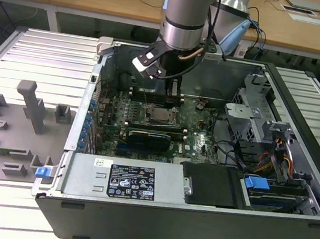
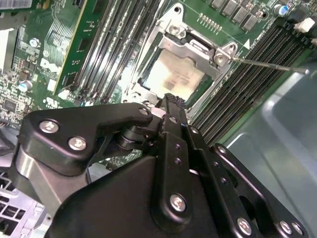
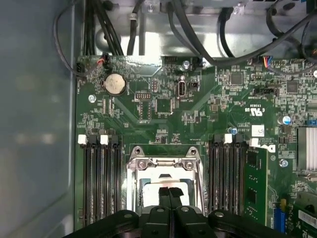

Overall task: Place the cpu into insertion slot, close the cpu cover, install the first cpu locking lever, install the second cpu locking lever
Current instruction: 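Close the cpu cover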

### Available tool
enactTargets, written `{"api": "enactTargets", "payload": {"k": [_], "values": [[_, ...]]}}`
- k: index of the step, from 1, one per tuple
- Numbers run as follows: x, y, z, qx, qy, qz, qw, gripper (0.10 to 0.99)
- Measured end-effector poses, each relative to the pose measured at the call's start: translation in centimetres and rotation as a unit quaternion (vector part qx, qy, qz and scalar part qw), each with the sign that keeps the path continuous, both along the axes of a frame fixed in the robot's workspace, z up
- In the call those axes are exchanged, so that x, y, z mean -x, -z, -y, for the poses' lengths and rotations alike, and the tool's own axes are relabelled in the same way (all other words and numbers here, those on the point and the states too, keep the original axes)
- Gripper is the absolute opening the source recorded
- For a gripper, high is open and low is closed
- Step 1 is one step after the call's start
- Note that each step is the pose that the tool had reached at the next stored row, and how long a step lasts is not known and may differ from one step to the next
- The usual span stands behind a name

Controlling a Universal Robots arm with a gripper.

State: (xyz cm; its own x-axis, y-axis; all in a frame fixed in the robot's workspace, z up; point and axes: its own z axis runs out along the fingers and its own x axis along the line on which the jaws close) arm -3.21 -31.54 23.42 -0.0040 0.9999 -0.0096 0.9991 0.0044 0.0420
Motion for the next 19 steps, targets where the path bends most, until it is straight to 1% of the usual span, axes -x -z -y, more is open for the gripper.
{"api": "enactTargets", "payload": {"k": [7,12,13,14,15,16,17,18,19], "values": [[0.94,0.92,0.06,0.0005,0.001,0.0000,1.0000,0.106],[1.04,0.99,0.06,0.0011,0.001,-0.0001,1.0000,0.106],[1.03,1.01,0.05,0.0023,-0.005,0.0001,1.0000,0.106],[1.03,1.00,0.06,0.0066,-0.027,0.0000,0.9996,0.106],[1.03,1.01,0.06,0.0118,-0.053,0.0001,0.9985,0.106],[1.03,1.01,0.06,0.0154,-0.073,0.0000,0.9972,0.106],[1.03,1.02,0.06,0.0175,-0.085,0.0001,0.9962,0.106],[1.03,1.02,0.06,0.0186,-0.092,0.0001,0.9956,0.106],[1.03,1.02,0.06,0.0211,-0.109,0.0002,0.9938,0.106]]}}
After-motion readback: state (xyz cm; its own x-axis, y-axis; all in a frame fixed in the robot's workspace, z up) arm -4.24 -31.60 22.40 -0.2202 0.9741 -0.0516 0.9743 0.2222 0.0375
